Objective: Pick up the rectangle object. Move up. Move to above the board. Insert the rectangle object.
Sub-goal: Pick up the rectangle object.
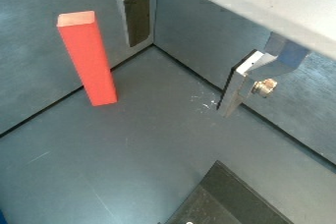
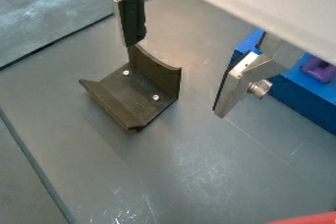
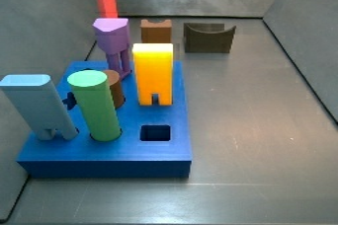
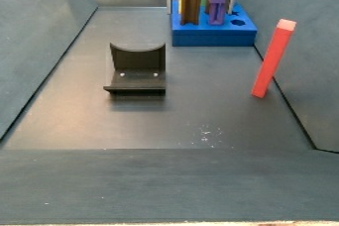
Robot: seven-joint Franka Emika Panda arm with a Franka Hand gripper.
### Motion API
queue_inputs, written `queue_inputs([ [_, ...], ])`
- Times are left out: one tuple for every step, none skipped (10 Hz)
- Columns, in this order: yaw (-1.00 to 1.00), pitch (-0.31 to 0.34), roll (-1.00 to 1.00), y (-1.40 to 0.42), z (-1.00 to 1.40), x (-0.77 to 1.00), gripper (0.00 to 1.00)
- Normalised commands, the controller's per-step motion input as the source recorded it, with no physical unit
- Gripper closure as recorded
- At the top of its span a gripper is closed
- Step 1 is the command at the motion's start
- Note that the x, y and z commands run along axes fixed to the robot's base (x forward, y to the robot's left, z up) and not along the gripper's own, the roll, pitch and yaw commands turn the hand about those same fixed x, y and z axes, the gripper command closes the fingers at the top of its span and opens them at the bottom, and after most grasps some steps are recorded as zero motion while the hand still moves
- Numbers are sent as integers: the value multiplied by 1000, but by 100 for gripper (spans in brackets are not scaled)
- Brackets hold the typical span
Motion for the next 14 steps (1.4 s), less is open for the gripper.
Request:
queue_inputs([
  [0, -67, 0, 0, 0, -434, 0],
  [0, -141, 149, -257, 151, -1000, 0],
  [3, -183, 104, -189, 246, -1000, 0],
  [140, -153, 109, -189, 309, -1000, 0],
  [217, -127, 139, -174, 146, -977, 0],
  [423, -90, 183, -200, 0, -820, 0],
  [643, -93, 200, -257, 0, -603, 0],
  [817, -103, 151, -234, 0, -426, 0],
  [906, -107, 100, -191, 0, -331, 0],
  [851, -97, 121, -77, -26, -377, 0],
  [737, -76, 154, 17, -166, -437, 0],
  [817, -77, 149, 17, -191, -349, 0],
  [929, -74, 140, 0, -217, -226, 0],
  [954, -74, 144, 9, -243, -186, 0],
])
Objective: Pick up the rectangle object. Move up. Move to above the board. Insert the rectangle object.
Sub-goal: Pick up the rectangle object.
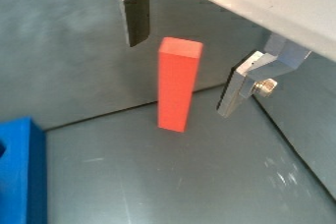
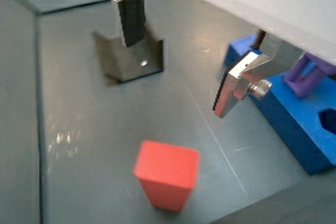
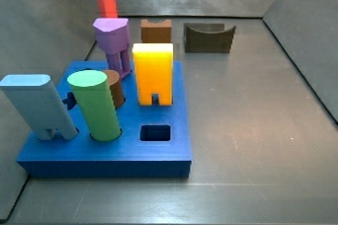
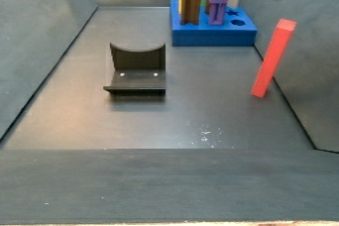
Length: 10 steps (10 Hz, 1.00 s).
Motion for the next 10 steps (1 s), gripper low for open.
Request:
queue_inputs([
  [806, -74, 159, 129, -311, -303, 0],
  [766, -90, 117, 237, -329, -317, 0],
  [700, -91, 70, 309, -254, -377, 0],
  [731, -66, 1, 334, -174, -331, 0],
  [729, -44, 0, 269, -194, -394, 0],
  [709, -43, 0, 223, -246, -440, 0],
  [631, -64, 0, 77, -329, -506, 0],
  [491, -37, 11, 74, -409, -417, 0],
  [151, 0, 56, 0, -454, -169, 0],
  [-17, 27, 29, -3, -326, 0, 0],
])
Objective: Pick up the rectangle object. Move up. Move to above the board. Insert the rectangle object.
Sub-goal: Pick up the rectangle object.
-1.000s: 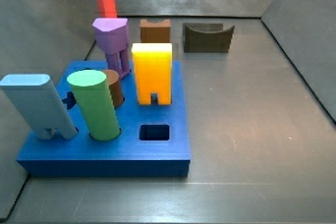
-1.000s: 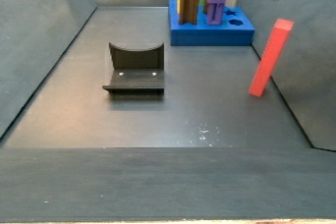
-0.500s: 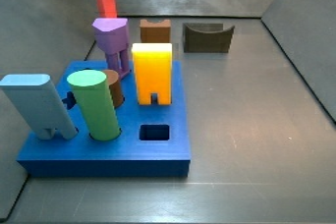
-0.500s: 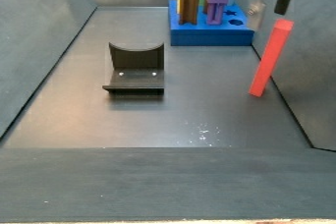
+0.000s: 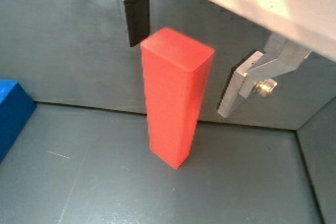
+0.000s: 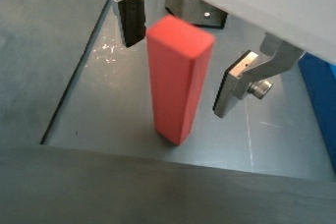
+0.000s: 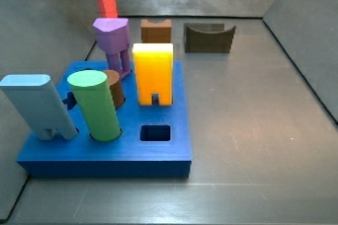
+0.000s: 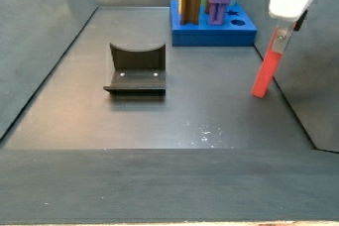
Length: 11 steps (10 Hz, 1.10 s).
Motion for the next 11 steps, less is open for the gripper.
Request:
queue_inputs([
  [-169, 51, 26, -6, -271, 74, 0],
  [-366, 54, 7, -20, -211, 89, 0],
  [-346, 33, 0, 0, -157, 57, 0],
  [-129, 0, 0, 0, -9, 0, 0],
  [0, 34, -10, 0, 0, 26, 0],
  [0, 0, 0, 0, 0, 0, 0],
  [0, 0, 0, 0, 0, 0, 100],
  [0, 0, 0, 0, 0, 0, 100],
  [0, 0, 0, 0, 0, 0, 100],
  [0, 0, 0, 0, 0, 0, 100],
  [0, 0, 0, 0, 0, 0, 100],
])
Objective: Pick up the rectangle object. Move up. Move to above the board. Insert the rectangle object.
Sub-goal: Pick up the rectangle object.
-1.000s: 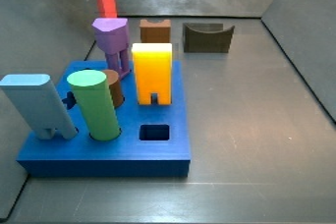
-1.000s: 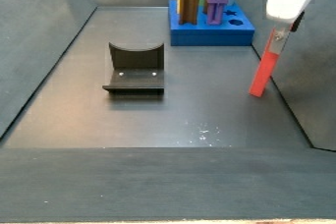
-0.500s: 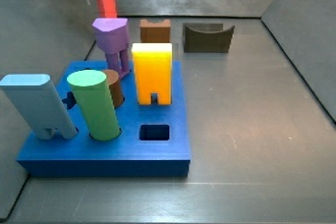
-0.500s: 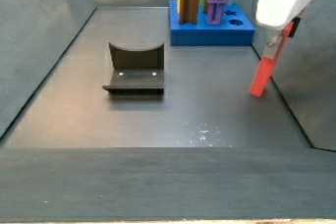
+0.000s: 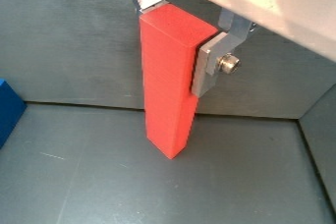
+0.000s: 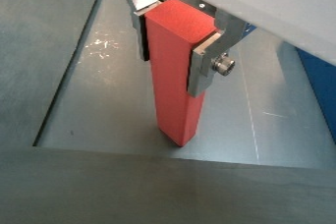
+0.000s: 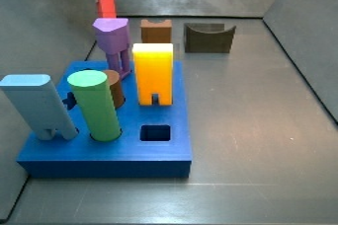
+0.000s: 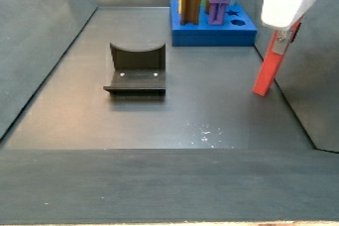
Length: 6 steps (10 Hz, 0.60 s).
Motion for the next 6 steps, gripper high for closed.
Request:
queue_inputs([
  [0, 0, 0, 0, 0, 0, 100],
  [0, 0, 0, 0, 0, 0, 100],
  [0, 0, 0, 0, 0, 0, 100],
  [0, 0, 0, 0, 0, 0, 100],
  [0, 0, 0, 0, 0, 0, 100],
  [0, 0, 0, 0, 0, 0, 100],
])
